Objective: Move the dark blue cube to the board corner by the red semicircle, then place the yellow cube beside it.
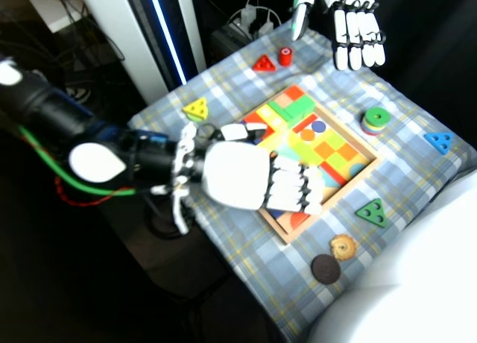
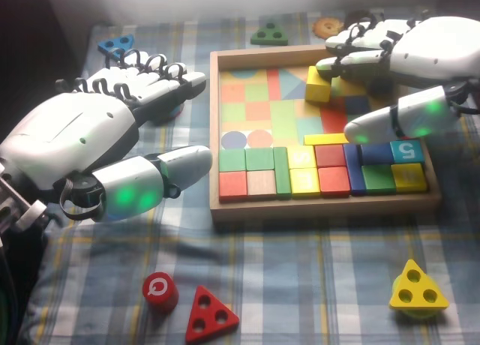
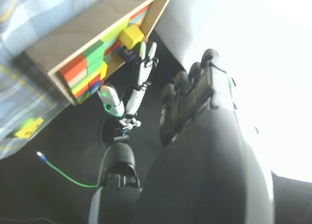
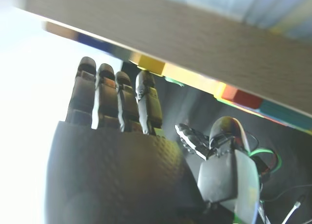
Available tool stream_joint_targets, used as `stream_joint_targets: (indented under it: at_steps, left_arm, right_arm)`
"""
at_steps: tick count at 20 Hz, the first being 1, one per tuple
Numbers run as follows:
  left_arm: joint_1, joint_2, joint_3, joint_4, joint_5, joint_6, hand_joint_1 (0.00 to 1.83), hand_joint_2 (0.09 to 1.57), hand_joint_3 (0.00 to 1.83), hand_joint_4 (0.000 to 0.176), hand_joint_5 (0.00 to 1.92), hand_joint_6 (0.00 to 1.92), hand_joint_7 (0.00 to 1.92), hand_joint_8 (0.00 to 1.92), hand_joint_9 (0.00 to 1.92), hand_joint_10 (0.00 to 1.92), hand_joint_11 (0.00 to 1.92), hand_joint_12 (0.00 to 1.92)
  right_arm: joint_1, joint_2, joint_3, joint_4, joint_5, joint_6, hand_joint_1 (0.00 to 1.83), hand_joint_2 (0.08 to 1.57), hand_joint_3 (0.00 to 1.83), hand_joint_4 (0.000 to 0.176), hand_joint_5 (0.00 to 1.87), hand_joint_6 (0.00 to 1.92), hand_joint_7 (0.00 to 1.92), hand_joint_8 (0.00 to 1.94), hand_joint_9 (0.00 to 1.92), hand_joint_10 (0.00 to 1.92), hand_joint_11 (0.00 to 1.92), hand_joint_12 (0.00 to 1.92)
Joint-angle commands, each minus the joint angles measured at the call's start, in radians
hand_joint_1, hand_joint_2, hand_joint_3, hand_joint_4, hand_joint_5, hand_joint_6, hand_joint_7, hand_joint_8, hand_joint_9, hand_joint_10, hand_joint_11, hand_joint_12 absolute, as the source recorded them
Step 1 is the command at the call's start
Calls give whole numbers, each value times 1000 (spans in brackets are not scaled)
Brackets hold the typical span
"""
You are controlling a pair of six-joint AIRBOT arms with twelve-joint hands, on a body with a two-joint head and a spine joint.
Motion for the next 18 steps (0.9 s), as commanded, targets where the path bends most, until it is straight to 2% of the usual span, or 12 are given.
stream_joint_targets:
  at_steps: [1,2,4,6,9,11,12,14,15,16,17,18]
  left_arm:
    - [-8,6,-2,19,-113,0,0,1316,4,0,238,12,151,8,62,15,0,0]
    - [-8,6,-2,18,-112,0,0,1315,3,0,234,10,148,6,57,13,0,0]
    - [-8,6,-2,18,-108,0,0,1313,2,0,238,10,150,6,58,12,0,0]
    - [-9,6,-2,18,-107,0,0,1302,0,0,241,10,155,7,63,13,0,0]
    - [-12,4,-2,18,-104,0,0,1278,0,0,226,2,139,1,42,2,0,0]
    - [-12,3,-3,18,-102,0,0,1279,0,0,231,4,143,4,53,7,0,0]
    - [-12,3,-3,18,-102,0,0,1278,0,0,229,3,138,1,46,3,0,0]
    - [-13,3,-3,18,-102,0,0,1277,0,0,232,3,144,4,45,3,0,0]
    - [-13,3,-3,18,-103,0,0,1281,0,0,218,0,136,0,41,1,0,0]
    - [-13,3,-3,18,-103,0,0,1283,0,0,218,1,134,0,41,1,0,0]
    - [-13,3,-3,18,-102,0,0,1284,0,0,221,2,135,1,46,3,0,0]
    - [-13,3,-4,17,-102,0,0,1283,0,0,221,3,136,1,50,4,0,0]
  right_arm:
    - [2,8,-6,21,56,-9,0,983,14,63,273,17,0,0,0,0,0,0]
    - [2,16,-12,21,51,-18,0,1008,25,73,268,12,0,0,0,0,0,0]
    - [2,34,-24,21,39,-36,0,953,0,86,245,1,0,0,0,0,0,0]
    - [2,52,-35,17,24,-54,0,908,0,70,241,0,0,0,0,0,0,0]
    - [2,70,-49,9,4,-73,0,903,0,80,240,0,0,0,0,0,0,0]
    - [2,79,-52,9,-2,-77,0,879,0,65,251,5,0,0,0,0,0,0]
    - [2,82,-52,9,-5,-78,0,889,0,73,245,2,0,0,0,0,0,0]
    - [6,85,-51,9,-9,-87,0,908,0,102,236,0,0,0,0,0,0,0]
    - [8,85,-51,9,-14,-99,0,916,0,103,233,0,0,0,0,0,0,0]
    - [8,85,-50,9,-23,-114,0,911,0,96,230,0,0,0,0,0,0,0]
    - [11,85,-49,11,-32,-131,0,913,0,72,234,2,0,0,0,0,0,0]
    - [12,85,-48,15,-38,-141,0,918,0,63,234,2,0,0,0,0,0,0]
